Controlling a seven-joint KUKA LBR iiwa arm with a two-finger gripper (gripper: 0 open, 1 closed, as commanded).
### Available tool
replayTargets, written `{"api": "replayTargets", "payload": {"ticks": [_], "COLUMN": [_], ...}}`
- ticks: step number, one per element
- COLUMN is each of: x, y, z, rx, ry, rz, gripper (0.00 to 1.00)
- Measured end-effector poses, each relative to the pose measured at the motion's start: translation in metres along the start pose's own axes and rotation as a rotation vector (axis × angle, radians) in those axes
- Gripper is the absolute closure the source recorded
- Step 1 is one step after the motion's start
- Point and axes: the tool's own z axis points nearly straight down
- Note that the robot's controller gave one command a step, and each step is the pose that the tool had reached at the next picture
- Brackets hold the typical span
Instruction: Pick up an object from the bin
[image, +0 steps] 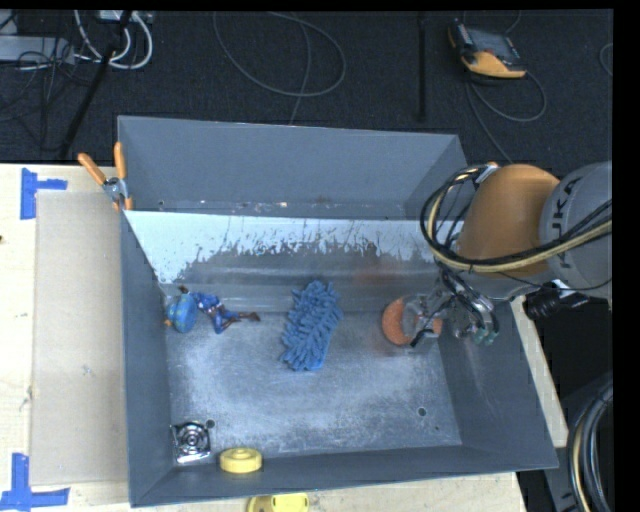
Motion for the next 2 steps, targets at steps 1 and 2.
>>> {"api": "replayTargets", "payload": {"ticks": [1, 2], "x": [0.0000, -0.0001], "y": [0.0003, 0.0007], "z": [0.0000, 0.0000], "rx": [0.000, 0.000], "ry": [0.000, 0.000], "rz": [-0.001, -0.003], "gripper": [0.00, 1.00]}}
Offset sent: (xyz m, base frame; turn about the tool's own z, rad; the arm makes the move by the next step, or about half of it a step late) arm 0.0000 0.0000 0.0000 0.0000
